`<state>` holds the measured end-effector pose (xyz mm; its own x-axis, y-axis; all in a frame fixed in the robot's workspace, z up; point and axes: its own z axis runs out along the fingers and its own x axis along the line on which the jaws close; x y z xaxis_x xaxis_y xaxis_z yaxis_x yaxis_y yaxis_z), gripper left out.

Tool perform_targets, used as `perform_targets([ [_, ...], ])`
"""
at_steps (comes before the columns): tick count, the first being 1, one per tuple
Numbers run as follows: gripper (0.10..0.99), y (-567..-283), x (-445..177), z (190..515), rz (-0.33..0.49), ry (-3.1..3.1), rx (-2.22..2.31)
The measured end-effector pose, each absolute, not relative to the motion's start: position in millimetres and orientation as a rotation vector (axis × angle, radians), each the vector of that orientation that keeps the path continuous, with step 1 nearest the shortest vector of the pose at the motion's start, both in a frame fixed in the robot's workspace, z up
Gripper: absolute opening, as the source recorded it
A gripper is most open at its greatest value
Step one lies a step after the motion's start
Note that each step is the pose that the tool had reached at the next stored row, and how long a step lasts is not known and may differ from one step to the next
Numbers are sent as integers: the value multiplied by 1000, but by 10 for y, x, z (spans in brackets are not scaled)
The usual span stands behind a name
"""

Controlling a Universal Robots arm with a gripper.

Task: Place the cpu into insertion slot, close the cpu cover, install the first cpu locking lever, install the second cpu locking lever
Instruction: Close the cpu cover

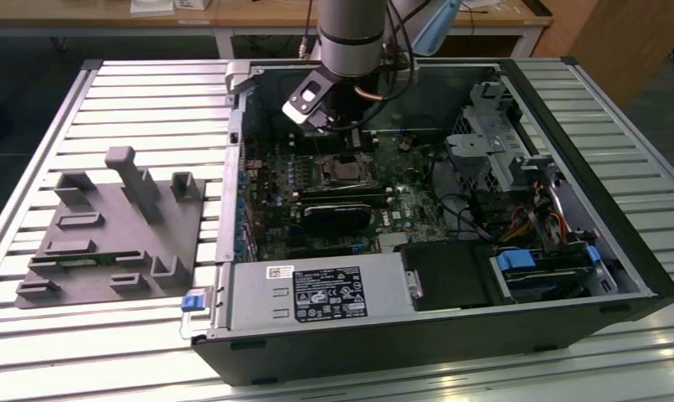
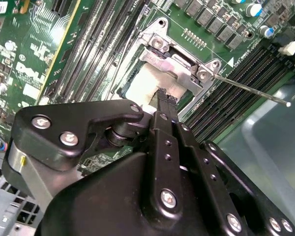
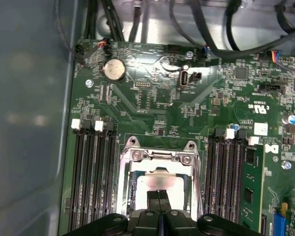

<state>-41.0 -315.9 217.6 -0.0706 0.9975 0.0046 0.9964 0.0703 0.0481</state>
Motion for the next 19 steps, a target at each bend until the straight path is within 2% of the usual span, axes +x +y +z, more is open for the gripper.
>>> perform_targets([
  [19, 106, -3160, -410, 2172, 64, 2505, 1853],
])
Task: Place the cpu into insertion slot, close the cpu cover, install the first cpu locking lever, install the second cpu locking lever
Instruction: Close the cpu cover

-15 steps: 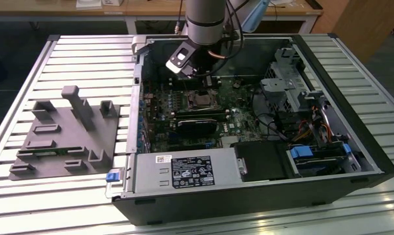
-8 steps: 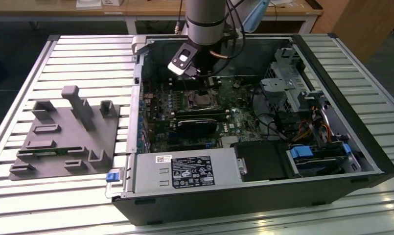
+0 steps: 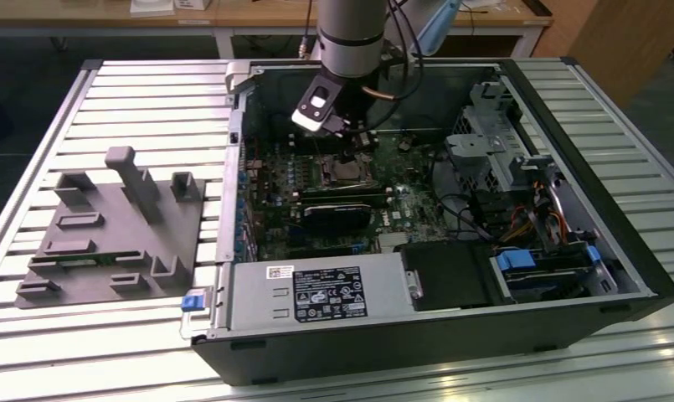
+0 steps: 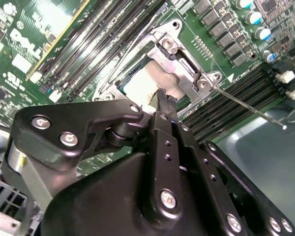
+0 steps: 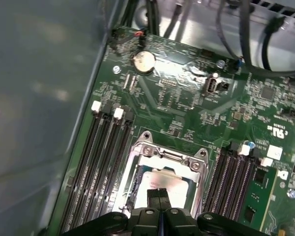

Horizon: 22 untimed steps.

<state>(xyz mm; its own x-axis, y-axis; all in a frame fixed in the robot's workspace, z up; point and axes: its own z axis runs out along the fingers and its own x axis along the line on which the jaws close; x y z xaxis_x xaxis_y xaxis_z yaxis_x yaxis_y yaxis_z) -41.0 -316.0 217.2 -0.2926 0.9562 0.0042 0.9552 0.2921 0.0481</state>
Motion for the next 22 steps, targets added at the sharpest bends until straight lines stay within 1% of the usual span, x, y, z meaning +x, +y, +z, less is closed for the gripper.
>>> perform_targets([
  [22, 106, -3159, -410, 2166, 71, 2812, 1360],
])
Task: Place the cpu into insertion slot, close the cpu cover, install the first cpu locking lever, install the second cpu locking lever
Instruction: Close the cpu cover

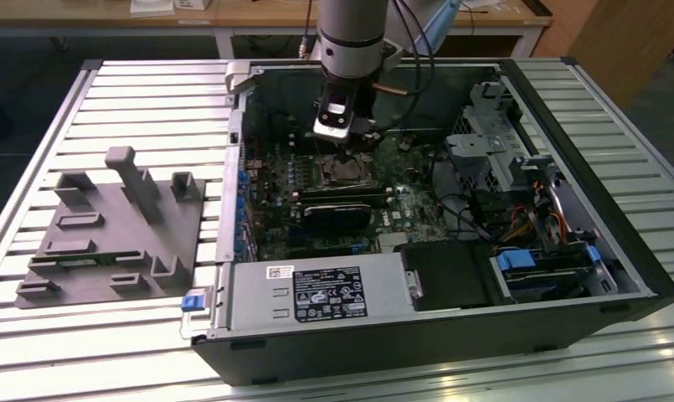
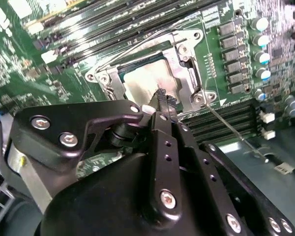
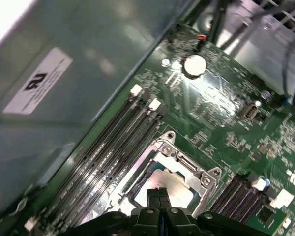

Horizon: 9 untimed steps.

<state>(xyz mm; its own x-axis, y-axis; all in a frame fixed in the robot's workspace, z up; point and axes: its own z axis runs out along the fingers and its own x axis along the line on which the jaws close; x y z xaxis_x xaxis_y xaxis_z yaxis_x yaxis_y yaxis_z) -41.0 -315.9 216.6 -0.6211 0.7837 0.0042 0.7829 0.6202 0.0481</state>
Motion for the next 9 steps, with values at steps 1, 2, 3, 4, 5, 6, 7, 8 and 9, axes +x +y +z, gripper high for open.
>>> perform_targets([
  [1, 106, -3159, -410, 2166, 71, 2825, 1335],
  [2, 106, -3159, -410, 2165, 71, 2837, 1309],
  [3, 106, -3160, -410, 2165, 71, 2849, 1284],
  [4, 106, -3160, -410, 2165, 71, 2861, 1258],
  [5, 106, -3160, -410, 2164, 72, 2873, 1230],
  [6, 106, -3159, -410, 2164, 72, 2885, 1205],
  [7, 106, -3159, -410, 2164, 72, 2896, 1179],
  [8, 106, -3159, -410, 2164, 72, 2907, 1153],
  [9, 106, -3159, -410, 2163, 73, 2917, 1127],
])
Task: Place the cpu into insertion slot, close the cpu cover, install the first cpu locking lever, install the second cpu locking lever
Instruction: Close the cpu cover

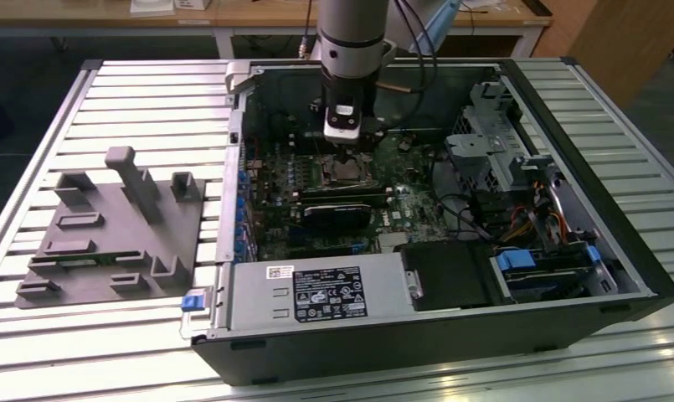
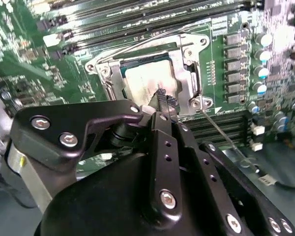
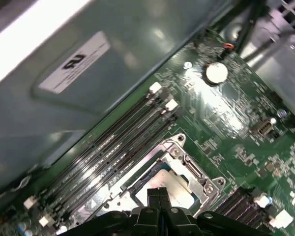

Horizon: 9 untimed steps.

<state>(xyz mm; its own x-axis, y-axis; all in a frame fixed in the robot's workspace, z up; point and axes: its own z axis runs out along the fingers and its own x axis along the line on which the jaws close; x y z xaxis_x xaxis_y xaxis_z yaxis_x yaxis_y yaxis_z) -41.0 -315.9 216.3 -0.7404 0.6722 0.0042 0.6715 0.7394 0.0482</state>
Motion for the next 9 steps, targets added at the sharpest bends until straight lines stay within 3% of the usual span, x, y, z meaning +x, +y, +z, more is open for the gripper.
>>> perform_targets([
  [9, 106, -3159, -410, 2160, 74, 3003, 886],
])
